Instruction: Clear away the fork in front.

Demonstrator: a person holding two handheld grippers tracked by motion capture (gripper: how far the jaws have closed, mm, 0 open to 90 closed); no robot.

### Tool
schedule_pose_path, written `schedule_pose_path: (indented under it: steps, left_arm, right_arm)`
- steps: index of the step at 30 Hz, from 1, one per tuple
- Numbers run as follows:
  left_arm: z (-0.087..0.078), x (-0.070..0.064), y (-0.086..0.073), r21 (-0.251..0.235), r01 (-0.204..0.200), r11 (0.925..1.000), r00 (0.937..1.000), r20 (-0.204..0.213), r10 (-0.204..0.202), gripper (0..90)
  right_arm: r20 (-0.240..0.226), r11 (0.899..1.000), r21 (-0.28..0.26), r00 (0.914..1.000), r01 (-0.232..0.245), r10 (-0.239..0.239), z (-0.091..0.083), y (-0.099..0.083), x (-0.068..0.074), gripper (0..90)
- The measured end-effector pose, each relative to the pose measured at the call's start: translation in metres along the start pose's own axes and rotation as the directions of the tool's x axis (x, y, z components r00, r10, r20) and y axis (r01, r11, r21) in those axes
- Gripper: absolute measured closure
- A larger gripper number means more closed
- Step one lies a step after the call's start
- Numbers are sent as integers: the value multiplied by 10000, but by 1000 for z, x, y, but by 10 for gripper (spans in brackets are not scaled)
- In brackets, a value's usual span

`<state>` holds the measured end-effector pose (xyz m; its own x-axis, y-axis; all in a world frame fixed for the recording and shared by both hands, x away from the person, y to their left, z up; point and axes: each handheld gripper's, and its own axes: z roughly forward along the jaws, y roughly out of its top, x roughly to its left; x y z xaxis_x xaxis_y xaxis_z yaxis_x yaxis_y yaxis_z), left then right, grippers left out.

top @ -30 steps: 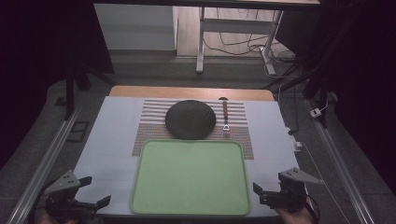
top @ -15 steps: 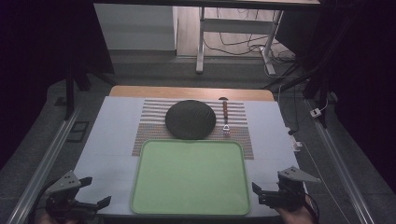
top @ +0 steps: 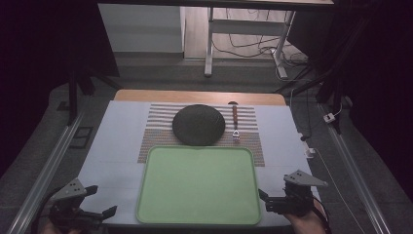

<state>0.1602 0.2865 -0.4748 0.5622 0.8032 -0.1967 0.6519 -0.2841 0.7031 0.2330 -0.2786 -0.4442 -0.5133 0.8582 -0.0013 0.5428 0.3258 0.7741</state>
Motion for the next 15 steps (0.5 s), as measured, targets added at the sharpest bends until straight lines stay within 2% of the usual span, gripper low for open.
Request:
schedule_pose_path:
  steps: [7, 15]
  left_arm:
    - [0, -2, 1, 97, -172, 9998, 9998, -86, 172, 0]
    - [0, -2, 1, 104, -130, 9999, 9999, 87, 130, 0]
  right_arm:
    - [-152, 9993, 266, 9996, 253, -249, 8, 6, -1, 0]
    - [-504, 9993, 236, 9984, 274, -262, 17, 12, -4, 0]
